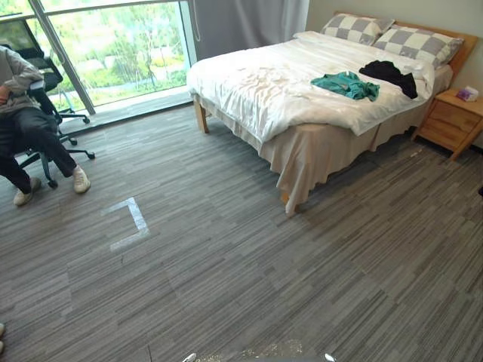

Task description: Tidy the bed and pick cloth on bed and put in laundry

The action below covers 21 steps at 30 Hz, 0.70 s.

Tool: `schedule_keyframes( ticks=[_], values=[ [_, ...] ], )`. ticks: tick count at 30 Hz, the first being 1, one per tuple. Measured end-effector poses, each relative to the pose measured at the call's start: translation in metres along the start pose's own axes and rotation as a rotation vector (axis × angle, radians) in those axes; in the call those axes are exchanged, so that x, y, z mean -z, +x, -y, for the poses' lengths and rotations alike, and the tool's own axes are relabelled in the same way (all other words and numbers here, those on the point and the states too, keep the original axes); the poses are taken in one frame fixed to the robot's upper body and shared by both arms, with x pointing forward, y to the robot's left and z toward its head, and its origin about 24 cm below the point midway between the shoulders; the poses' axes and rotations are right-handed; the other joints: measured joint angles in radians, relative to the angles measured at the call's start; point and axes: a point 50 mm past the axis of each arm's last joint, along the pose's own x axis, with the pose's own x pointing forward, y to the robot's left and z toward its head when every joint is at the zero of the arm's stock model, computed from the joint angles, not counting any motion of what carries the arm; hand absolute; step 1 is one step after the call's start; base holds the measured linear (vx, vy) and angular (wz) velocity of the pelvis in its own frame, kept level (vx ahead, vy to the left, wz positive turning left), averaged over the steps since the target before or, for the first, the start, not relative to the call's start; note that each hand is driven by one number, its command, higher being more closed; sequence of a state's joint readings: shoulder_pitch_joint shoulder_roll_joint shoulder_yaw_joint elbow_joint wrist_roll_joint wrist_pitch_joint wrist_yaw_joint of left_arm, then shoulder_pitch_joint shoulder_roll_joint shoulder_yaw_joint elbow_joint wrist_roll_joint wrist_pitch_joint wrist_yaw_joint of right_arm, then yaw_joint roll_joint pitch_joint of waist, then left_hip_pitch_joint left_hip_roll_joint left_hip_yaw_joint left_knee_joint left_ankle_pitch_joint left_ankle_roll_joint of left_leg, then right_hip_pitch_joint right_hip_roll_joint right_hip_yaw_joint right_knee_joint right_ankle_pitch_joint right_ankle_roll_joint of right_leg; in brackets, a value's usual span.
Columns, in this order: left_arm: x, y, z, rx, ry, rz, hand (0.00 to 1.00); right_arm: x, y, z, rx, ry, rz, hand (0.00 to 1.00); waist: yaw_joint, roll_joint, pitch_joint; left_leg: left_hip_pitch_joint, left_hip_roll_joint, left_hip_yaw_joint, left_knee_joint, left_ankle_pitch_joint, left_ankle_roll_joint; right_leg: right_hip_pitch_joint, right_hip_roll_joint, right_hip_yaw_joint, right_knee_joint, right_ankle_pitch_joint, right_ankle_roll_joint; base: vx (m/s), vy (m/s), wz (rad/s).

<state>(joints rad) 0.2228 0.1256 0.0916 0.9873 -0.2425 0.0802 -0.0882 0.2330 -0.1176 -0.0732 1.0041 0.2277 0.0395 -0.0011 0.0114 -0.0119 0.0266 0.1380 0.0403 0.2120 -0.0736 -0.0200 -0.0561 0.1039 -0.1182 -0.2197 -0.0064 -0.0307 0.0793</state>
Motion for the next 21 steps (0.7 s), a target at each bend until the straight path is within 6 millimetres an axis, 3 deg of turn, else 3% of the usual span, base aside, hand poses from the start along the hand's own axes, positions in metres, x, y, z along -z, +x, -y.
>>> schedule_keyframes(
  ticks=[7,10,14,21],
  values=[
    [-0.021,0.005,0.014,0.043,0.006,0.065,0.00,-0.010,0.001,-0.003,-0.007,0.006,0.046,0.00,-0.003,0.007,0.020,0.016,0.010,0.038,-0.019,0.010,-0.013,0.019,0.014,-0.011,-0.021,0.001,0.005,0.00,-0.022,-0.01],
    [-0.022,0.005,0.017,0.060,0.003,0.071,0.00,-0.014,0.002,-0.004,-0.010,0.005,0.054,0.00,-0.023,0.008,0.024,0.017,0.013,0.039,-0.019,0.010,-0.013,0.023,0.018,-0.013,-0.027,0.002,0.020,0.00,-0.029,0.01],
    [-0.027,0.008,0.039,0.117,0.007,0.081,0.00,-0.017,0.003,-0.007,-0.016,0.006,0.063,0.00,-0.034,0.006,0.032,0.024,0.014,0.043,-0.020,0.010,-0.013,0.031,0.019,-0.012,-0.033,0.005,0.027,-0.02,-0.010,-0.02],
    [-0.027,0.008,0.040,0.132,0.032,0.078,0.00,-0.018,0.003,-0.007,-0.017,0.011,0.071,0.00,-0.042,0.006,0.033,0.032,0.023,0.059,-0.021,0.010,-0.013,0.033,0.031,0.004,-0.041,0.012,0.016,-0.03,-0.030,-0.08]
  ],
)
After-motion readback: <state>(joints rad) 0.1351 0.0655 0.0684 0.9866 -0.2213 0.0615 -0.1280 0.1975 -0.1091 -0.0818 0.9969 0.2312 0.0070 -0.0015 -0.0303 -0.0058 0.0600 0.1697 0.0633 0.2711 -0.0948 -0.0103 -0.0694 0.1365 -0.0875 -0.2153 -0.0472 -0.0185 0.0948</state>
